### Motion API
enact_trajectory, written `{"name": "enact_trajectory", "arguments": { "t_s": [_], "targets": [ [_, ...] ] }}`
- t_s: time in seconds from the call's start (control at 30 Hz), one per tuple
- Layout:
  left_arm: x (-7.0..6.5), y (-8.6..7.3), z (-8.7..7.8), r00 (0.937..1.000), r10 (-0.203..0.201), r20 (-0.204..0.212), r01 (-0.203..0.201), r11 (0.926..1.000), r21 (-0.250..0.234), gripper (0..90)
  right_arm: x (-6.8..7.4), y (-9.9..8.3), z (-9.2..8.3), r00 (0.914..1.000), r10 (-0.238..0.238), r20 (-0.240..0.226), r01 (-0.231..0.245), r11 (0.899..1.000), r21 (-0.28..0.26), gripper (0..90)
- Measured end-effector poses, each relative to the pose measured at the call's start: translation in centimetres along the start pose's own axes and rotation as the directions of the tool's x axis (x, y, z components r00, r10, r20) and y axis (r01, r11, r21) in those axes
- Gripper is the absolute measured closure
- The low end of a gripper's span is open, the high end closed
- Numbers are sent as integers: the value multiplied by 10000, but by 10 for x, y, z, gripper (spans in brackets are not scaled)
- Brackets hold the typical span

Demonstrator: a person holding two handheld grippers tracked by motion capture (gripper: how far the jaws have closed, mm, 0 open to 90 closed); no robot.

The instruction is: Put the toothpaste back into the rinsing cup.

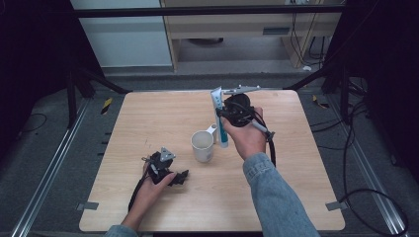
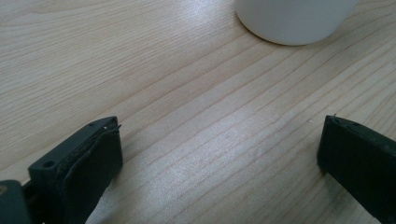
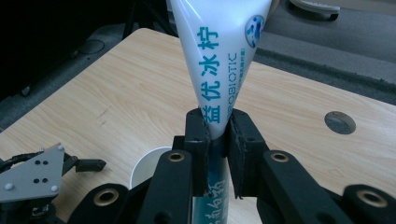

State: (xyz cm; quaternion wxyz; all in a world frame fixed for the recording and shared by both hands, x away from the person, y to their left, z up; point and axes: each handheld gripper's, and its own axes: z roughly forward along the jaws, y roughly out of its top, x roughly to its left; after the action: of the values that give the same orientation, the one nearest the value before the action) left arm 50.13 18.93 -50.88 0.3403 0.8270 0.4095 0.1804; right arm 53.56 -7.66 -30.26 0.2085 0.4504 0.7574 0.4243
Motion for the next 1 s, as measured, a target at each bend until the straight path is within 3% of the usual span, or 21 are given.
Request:
{"name": "enact_trajectory", "arguments": {
  "t_s": [0.2,0.27,0.37,1.0],
  "targets": [
    [0,0,0,10000,-14,-22,14,10000,-26,0,6,5,-5,9992,-278,297,288,9991,-326,790],
    [0,0,0,10000,-3,-15,3,10000,-16,0,7,7,-7,9998,-21,180,29,9989,-476,790],
    [0,0,0,10000,-5,-11,5,10000,-13,0,9,9,-6,9988,-279,402,298,9985,-469,790],
    [0,0,0,10000,7,-16,-7,10000,-8,0,21,20,-2,9986,-220,482,280,9915,-1271,790]
  ]
}}
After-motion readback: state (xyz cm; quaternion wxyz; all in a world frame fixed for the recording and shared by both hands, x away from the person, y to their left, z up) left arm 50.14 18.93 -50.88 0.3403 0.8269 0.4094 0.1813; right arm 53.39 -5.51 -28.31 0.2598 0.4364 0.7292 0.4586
